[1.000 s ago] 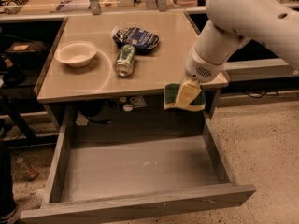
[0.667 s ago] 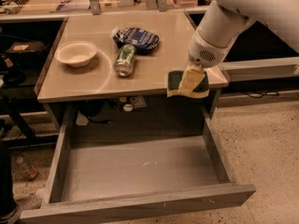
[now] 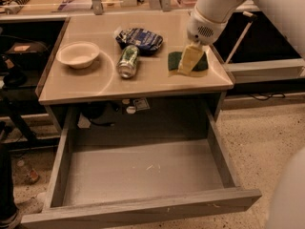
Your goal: Pick sponge from top drawer and place on counter
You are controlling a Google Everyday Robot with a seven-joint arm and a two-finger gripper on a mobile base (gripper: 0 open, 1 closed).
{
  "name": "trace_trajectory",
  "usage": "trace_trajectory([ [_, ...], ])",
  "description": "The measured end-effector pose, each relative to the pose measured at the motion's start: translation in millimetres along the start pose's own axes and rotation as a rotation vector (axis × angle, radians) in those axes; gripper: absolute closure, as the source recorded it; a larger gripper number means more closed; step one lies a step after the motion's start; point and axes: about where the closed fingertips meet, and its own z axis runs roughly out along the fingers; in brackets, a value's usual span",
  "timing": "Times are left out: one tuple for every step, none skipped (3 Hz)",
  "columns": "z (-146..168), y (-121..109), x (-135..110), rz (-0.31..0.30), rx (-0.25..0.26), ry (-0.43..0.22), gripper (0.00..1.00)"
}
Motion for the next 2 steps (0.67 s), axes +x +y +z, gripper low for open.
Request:
trace_trajectory([
  [14, -25, -18, -0.024, -0.014, -0.019, 1.00],
  [36, -44, -36, -0.047, -0.035, -0.039, 1.00],
])
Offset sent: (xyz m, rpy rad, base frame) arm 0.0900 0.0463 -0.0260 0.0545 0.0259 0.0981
